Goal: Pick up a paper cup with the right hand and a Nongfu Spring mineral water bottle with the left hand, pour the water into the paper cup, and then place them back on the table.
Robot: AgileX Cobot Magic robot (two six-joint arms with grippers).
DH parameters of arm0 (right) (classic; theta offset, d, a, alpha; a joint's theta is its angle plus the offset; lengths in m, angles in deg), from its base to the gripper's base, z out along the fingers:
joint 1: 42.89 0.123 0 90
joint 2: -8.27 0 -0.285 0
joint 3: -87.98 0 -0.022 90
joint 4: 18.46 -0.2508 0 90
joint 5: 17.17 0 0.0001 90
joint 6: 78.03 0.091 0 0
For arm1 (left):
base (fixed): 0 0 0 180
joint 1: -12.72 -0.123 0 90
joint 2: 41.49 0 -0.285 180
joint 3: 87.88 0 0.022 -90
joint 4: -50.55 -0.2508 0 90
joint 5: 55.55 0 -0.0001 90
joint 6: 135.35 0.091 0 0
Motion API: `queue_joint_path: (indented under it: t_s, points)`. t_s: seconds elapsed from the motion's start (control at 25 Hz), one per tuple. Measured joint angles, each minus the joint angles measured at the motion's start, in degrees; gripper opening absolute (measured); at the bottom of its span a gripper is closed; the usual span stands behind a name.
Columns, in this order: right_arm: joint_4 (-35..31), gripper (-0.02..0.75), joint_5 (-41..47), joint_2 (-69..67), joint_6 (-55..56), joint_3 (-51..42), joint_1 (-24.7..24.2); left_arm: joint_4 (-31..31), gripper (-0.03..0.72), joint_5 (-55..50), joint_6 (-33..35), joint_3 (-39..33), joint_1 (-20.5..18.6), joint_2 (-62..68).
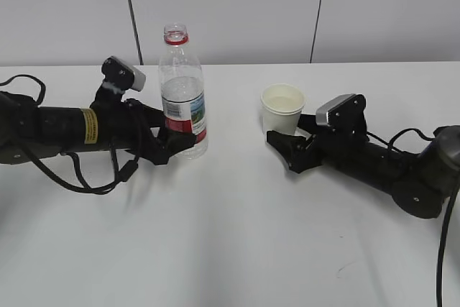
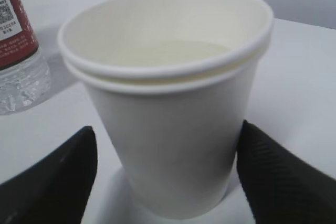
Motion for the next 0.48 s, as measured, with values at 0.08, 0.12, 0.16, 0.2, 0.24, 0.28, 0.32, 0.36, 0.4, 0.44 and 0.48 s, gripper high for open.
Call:
queue_joint_path:
  t_s: [0.08,0.12,0.16,0.2,0.24,0.28,0.32,0.36,0.4,0.44,0.48]
  points:
    - [-0.1,0.606,-0.6,0.0,0.0,-0.9,-0.7,0.1,0.52,-1.3,0.0,-0.5,-0.1,-0.7]
    - [-0.2,0.606,-0.8,0.0,-0.1,-1.6,-1.1,0.1,0.523,-2.2,0.0,-0.8,-0.2,-1.1]
    - [-0.3,0.606,-1.0,0.0,-0.1,-2.2,-1.7,0.1,0.524,-3.1,0.0,-1.1,-0.2,-1.6]
    - [-0.5,0.605,-1.0,0.0,-0.1,-2.8,-2.1,0.2,0.524,-3.8,0.0,-1.5,-0.4,-1.9]
    - [-0.5,0.604,-1.0,0.0,-0.1,-3.5,-2.5,0.2,0.524,-4.6,0.0,-2.0,-0.6,-2.4]
    - [-0.5,0.602,-1.2,0.0,-0.2,-4.1,-3.0,0.2,0.526,-5.2,0.0,-2.4,-0.9,-2.7]
    - [-0.5,0.599,-1.7,0.0,-0.2,-4.5,-3.4,0.3,0.525,-5.4,0.0,-3.0,-1.3,-2.9]
    - [-0.5,0.598,-2.0,0.0,-0.2,-4.8,-4.0,0.5,0.525,-5.6,0.0,-3.5,-1.7,-2.9]
    - [-0.5,0.597,-2.3,0.0,-0.3,-5.1,-4.8,0.8,0.525,-5.9,0.0,-4.0,-2.3,-3.0]
    - [-0.5,0.597,-2.4,0.0,-0.3,-5.2,-5.6,1.0,0.525,-6.1,0.0,-4.5,-2.8,-3.1]
    - [-0.5,0.596,-2.4,0.1,-0.3,-5.2,-6.3,1.1,0.525,-6.1,0.0,-4.9,-3.5,-3.1]
